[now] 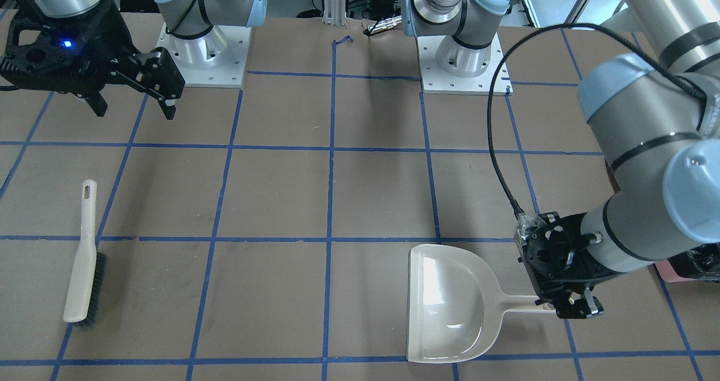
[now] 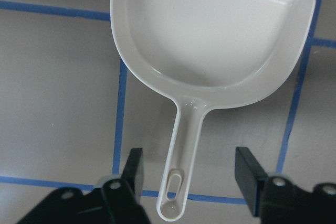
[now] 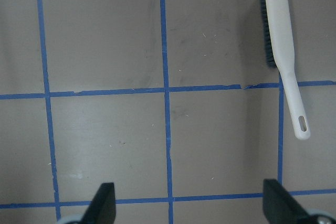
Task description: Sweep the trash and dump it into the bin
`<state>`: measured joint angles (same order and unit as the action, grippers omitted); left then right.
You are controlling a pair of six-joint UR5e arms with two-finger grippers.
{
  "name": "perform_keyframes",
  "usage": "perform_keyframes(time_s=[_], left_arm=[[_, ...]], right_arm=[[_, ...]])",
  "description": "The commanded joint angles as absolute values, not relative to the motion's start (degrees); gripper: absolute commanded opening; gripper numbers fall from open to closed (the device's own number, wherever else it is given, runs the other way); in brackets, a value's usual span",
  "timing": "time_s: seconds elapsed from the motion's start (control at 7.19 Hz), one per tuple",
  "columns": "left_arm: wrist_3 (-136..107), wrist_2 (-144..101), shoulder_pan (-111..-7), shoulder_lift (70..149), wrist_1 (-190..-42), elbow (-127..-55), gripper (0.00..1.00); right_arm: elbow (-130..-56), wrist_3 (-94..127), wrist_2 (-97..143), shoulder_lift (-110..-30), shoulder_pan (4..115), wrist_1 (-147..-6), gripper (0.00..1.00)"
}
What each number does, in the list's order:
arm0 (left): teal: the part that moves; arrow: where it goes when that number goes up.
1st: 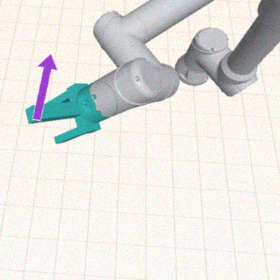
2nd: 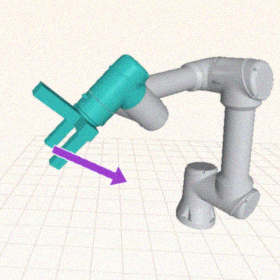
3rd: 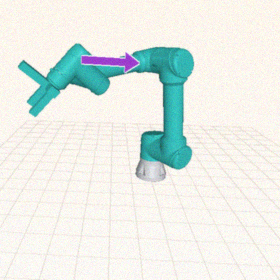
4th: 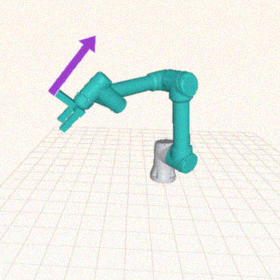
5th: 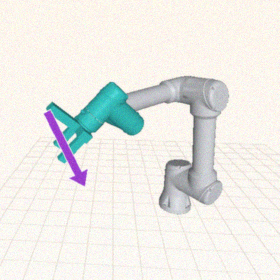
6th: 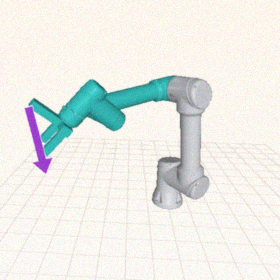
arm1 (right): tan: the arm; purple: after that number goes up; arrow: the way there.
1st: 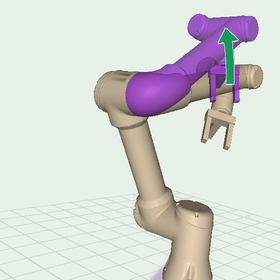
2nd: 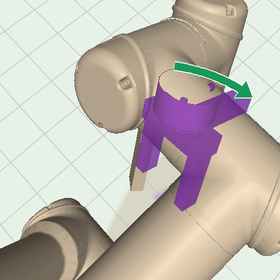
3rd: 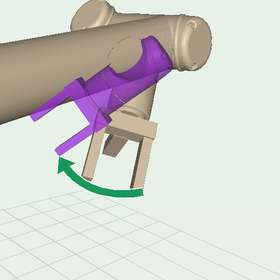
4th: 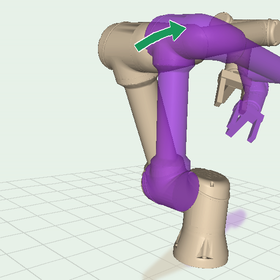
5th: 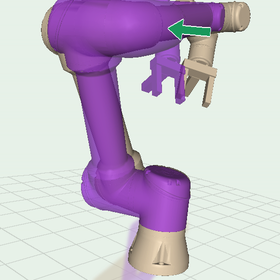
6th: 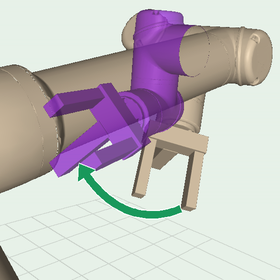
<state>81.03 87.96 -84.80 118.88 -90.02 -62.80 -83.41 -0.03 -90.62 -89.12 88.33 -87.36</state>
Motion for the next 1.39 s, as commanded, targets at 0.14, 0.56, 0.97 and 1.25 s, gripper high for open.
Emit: perform_keyframes(time_s=[0.14, 0.56, 0.97, 1.25], left_arm=[[55.81, 88.07, -86.92, 110.86, -99.63, -62.22, 0.98], [41.87, 88.86, -87.19, 101.28, -100.55, -72.98, 0.98], [30.68, 90.78, -87.19, 91.25, -91.63, -87.06, 0.97], [19.03, 90.97, -87.19, 88.26, -87.10, -91.04, 1.00]], right_arm=[[-83.41, -0.09, -90.62, -89.12, 88.33, -87.36, 1.00], [-83.41, -0.09, -90.62, -89.12, 88.33, -87.45, 1.00], [-83.41, -0.26, -90.79, -89.21, 88.33, -87.36, 1.00], [-83.41, -0.35, -91.05, -89.21, 88.33, -87.45, 1.00]])
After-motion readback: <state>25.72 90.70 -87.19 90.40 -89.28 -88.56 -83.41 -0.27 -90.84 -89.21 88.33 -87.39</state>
